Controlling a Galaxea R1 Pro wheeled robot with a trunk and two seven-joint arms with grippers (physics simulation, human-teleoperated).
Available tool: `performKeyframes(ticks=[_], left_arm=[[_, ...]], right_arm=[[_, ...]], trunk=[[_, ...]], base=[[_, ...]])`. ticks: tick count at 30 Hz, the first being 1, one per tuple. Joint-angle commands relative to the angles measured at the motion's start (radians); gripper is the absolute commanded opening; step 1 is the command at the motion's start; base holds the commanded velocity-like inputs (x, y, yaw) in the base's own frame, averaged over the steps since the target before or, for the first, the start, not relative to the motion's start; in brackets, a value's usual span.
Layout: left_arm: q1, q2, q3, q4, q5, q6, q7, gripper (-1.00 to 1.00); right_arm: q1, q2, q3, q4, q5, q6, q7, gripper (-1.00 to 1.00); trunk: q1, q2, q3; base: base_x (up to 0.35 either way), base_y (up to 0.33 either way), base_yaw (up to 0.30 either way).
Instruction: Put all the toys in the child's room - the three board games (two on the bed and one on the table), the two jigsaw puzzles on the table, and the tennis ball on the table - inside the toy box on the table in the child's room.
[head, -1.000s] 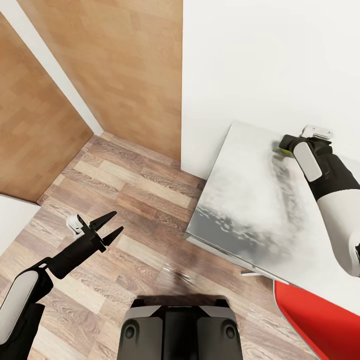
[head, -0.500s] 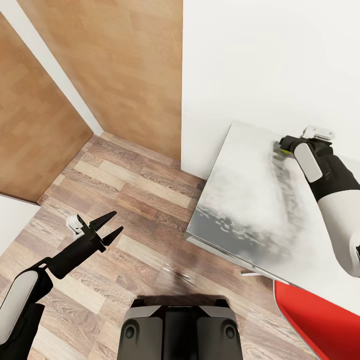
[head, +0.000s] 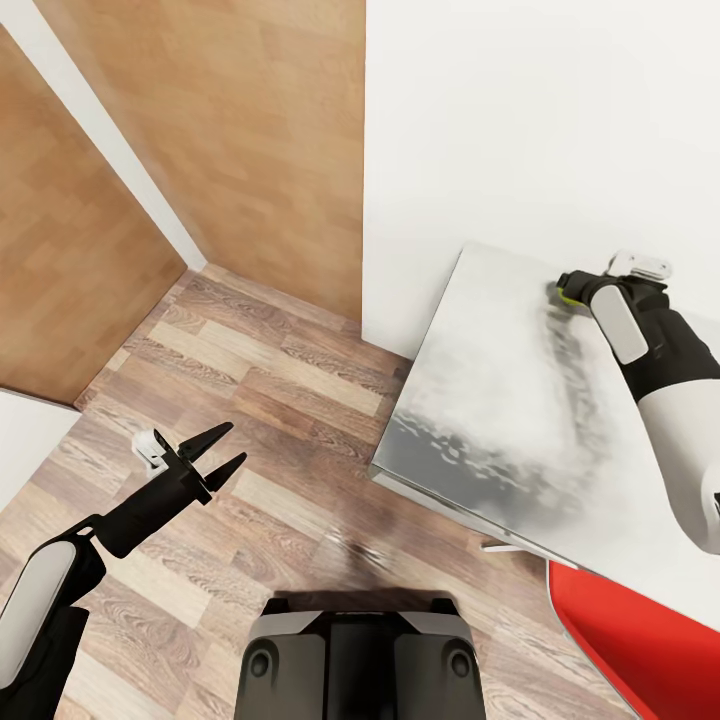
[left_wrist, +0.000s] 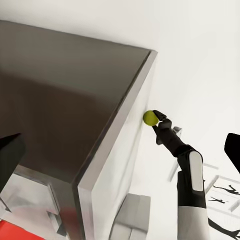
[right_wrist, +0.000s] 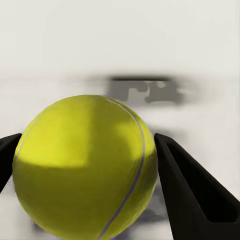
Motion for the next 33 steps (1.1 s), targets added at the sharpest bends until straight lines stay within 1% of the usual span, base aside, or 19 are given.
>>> performKeyframes(ticks=[1,20,24,27,30,31,32,33], left_arm=[[-0.001,0.0,0.001,0.0,-0.004,0.004,-0.005,1.0],[-0.002,-0.006,0.0,0.001,-0.004,0.003,-0.001,1.0],[-0.002,-0.006,0.0,0.001,-0.004,0.003,0.0,1.0],[-0.003,-0.006,0.0,0.001,-0.004,0.003,0.002,1.0],[-0.004,-0.006,0.0,0.001,-0.004,0.003,0.001,1.0],[-0.004,-0.006,0.0,0.001,-0.004,0.003,0.001,1.0],[-0.004,-0.004,0.0,0.001,-0.004,0.003,-0.001,1.0],[-0.004,-0.004,0.0,0.001,-0.004,0.003,-0.001,1.0]], right_arm=[[-0.001,-0.002,0.006,-0.002,-0.012,0.001,-0.01,-1.0],[-0.002,-0.002,0.0,-0.012,-0.013,0.011,-0.01,-1.0],[-0.002,-0.003,-0.003,-0.015,-0.013,0.013,-0.01,-1.0],[-0.001,-0.012,-0.005,-0.029,-0.016,0.016,-0.009,-1.0],[0.004,-0.028,-0.006,-0.072,-0.02,0.039,-0.007,-1.0],[0.004,-0.028,-0.006,-0.072,-0.02,0.039,-0.007,-1.0],[0.008,-0.037,-0.005,-0.111,-0.021,0.074,-0.006,-1.0],[0.008,-0.037,-0.005,-0.111,-0.021,0.074,-0.006,-1.0]], trunk=[[0.001,-0.002,-0.001],[0.001,-0.002,-0.001],[0.001,-0.002,-0.001],[0.001,-0.002,-0.001],[0.001,-0.002,-0.001],[0.001,-0.002,-0.001],[0.001,-0.002,-0.001],[0.001,-0.002,-0.001]], base=[[0.0,0.0,0.0],[-0.001,0.0,0.0],[-0.087,0.0,0.0],[-0.167,0.0,0.0],[-0.236,0.0,0.0],[-0.254,0.0,0.0],[-0.278,0.0,0.0],[-0.278,0.0,0.0]])
